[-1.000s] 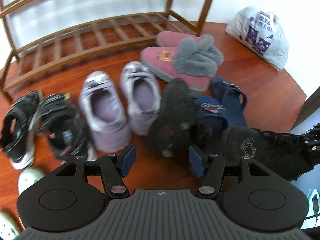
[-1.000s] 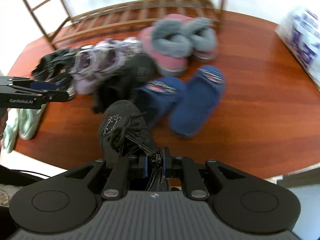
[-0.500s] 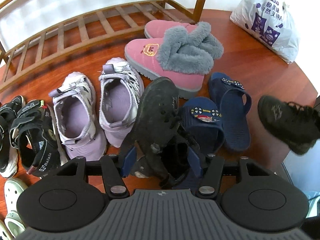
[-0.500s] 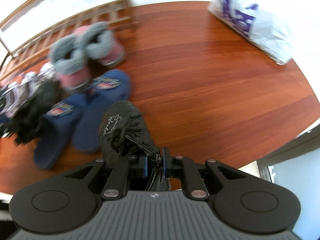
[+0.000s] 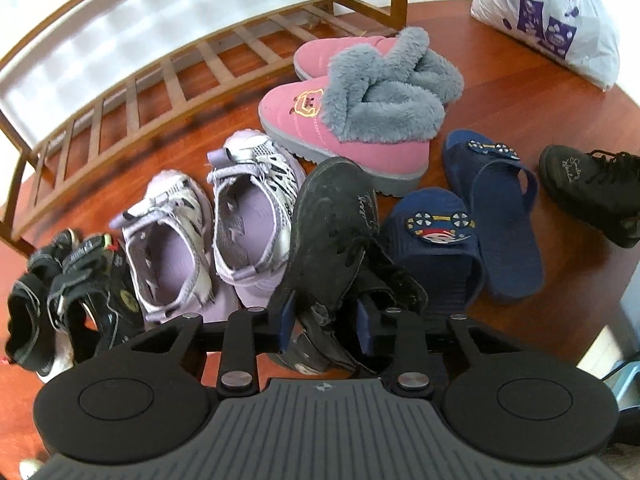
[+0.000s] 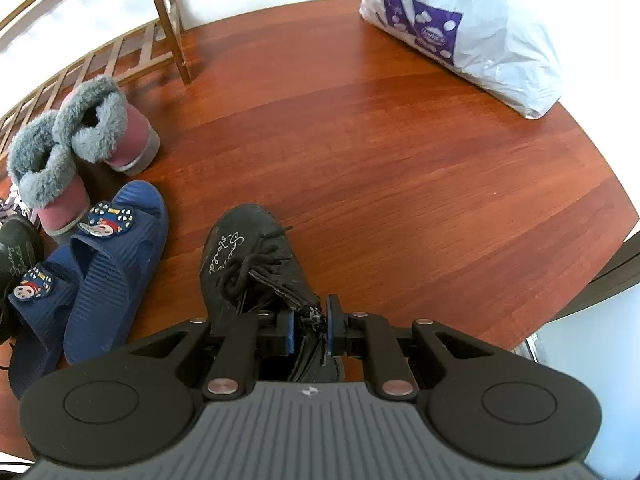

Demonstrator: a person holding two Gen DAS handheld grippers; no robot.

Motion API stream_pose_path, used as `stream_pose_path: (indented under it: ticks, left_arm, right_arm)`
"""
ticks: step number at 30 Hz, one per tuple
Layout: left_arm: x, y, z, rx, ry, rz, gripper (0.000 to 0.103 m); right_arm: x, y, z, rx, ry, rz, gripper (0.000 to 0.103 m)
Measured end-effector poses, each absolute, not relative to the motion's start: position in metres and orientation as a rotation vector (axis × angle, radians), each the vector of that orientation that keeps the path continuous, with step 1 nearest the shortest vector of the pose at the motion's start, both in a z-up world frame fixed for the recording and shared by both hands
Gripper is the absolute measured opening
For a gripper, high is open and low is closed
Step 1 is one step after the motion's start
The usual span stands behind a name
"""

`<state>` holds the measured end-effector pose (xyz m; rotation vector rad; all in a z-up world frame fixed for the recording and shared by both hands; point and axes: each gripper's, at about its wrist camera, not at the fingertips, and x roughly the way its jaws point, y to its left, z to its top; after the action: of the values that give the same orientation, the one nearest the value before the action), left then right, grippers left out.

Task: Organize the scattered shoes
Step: 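Carry the black sneaker toward the white bag and release it, then grasp the second black strapped shoe with the right tool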

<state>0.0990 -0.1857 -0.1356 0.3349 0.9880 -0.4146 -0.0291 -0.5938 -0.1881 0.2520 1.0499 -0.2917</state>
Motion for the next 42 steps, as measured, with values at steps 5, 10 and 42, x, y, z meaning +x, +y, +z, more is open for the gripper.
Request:
stream_pose_path:
  ticks: [5,10,42]
  left_arm:
    - [0.100,-0.180,-0.130,0.281,0.960,-0.354,0.015]
    - [0.105,-0.177,-0.114,0.192,0.989,-0.353,0.014]
    - [0.054,-0.243,-0.058,0.094,0.979,-0.586,0.014]
  right_arm:
    - [-0.038,-0.596,-0.186,0.223,1.039,-0.288,0.023]
    - [-0.047,-0.599,-0.183,0.195,1.029,-0.284,0.046]
    - [-0.049,-0.459,-0.093,0.223,0.856,0.293,0.058]
